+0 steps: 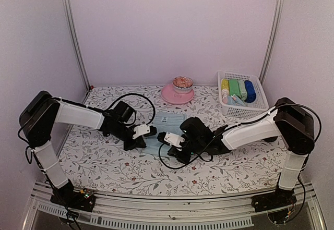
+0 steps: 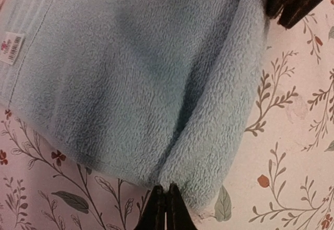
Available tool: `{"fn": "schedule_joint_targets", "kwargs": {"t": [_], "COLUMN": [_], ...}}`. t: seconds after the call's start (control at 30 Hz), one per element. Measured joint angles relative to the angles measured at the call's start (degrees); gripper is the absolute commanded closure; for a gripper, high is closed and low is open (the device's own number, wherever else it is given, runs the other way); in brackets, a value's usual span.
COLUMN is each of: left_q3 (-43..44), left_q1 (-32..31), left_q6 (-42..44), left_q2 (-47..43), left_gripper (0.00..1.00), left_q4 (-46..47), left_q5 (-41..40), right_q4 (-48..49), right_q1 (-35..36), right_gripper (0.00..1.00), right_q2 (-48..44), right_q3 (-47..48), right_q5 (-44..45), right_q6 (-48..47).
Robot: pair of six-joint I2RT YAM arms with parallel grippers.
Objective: Roll the towels
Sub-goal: Roll the towel at the center of the board.
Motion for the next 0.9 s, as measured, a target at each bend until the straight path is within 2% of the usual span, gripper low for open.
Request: {"fn": "schedule_joint_targets", "kwargs": {"t": [0.13, 0.3, 0.4, 0.67, 0.77, 0.9], "left_q3": [0.0, 0.0, 0.0, -1.2, -4.2, -10.0], "left_q1": [0.0, 0.0, 0.0, 0.2, 0.3, 0.3], "left_q6": [0.0, 0.0, 0.0, -0.5, 0.0, 1.3], "left_q2": [0.0, 0.0, 0.0, -1.2, -4.8, -12.2], "left_gripper": [0.98, 0.92, 0.78, 0.26, 0.21, 0.22], "left_q4": [0.0, 0.1, 0.4, 3.8, 6.5, 12.9], "left_q5": [-0.1, -0.4, -0.7, -3.8, -5.6, -7.8], "right_q4": [0.0, 0.4, 0.4, 0.1, -0.2, -0.5], "right_q1": [0.0, 0.0, -0.1, -0.3, -0.5, -1.1], "right_gripper": [0.94, 0.96, 0.96, 0.96, 0.96, 0.96], "right_q2": [0.7, 2.4, 3.1, 4.9, 5.3, 5.6], "right_q3": [0.4, 1.5, 1.5, 2.5, 3.0, 3.5], "right_q5": [1.9, 4.6, 5.6, 6.6, 6.6, 5.5], "right_q6": [0.8, 1.5, 1.8, 3.1, 3.9, 4.9]}}
